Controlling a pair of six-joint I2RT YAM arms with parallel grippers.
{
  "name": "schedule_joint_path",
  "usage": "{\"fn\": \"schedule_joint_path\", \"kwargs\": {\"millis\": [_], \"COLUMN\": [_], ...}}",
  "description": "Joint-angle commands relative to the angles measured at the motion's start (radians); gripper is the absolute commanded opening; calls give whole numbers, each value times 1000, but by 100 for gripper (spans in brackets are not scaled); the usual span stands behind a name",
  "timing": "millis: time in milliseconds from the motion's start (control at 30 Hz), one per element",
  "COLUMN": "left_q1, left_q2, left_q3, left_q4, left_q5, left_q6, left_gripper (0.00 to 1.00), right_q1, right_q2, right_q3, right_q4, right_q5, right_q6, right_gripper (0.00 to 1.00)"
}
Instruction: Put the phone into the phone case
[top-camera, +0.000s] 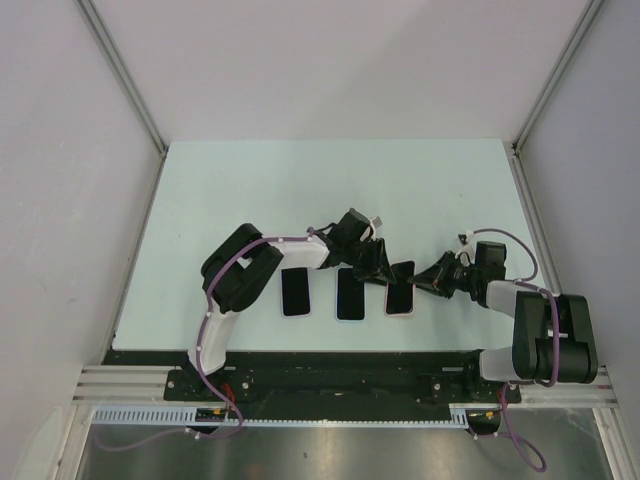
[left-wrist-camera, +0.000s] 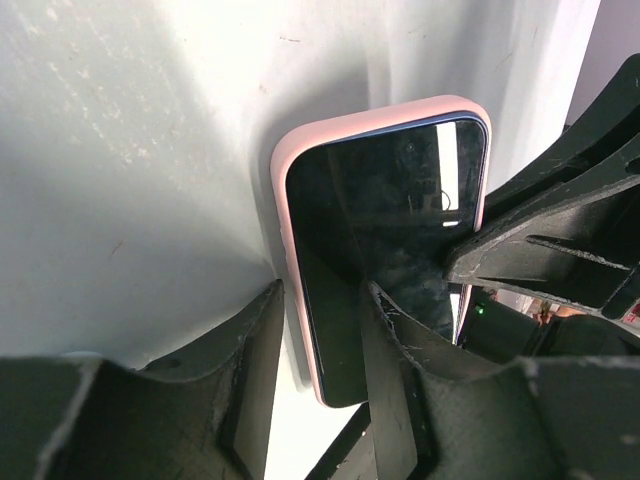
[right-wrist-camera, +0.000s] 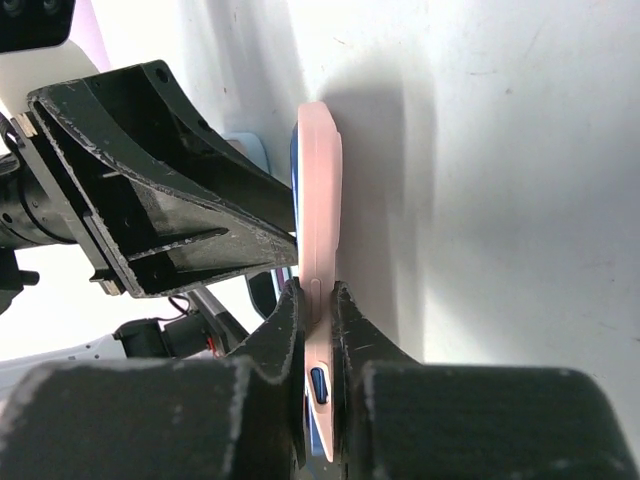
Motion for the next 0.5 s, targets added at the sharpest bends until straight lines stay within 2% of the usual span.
{"fn": "schedule_joint_path", "kwargs": {"millis": [0, 167, 267, 300, 400, 433, 467], "left_q1": [-11, -11, -11, -11, -12, -12, -12], "left_q2": [8, 11, 8, 6, -2, -5, -12], "left_q3": [-17, -17, -17, -17, -16, -17, -20], "left_q4": [-21, -23, -21, -23, -21, -21, -21], "left_q5": [-21, -21, -19, -21, -21, -21, -21], "left_q6": [1, 0, 1, 0, -2, -2, 1], "left_gripper": [43, 43, 43, 43, 44, 44, 45], "right_q1": [5, 9, 11, 11, 11, 11, 11], "right_q2": [-36, -36, -28, -24, -17, -19, -20], "right_q3": [39, 49, 54, 54, 54, 54, 54], "right_q4": [-45, -48, -61, -60, -60, -60, -55], "right_q5": [40, 17, 25, 26, 28, 31, 29], "right_q6": [-35, -24, -30, -35, -41, -44, -43], "right_gripper": [0, 41, 44, 43, 16, 4, 0]}}
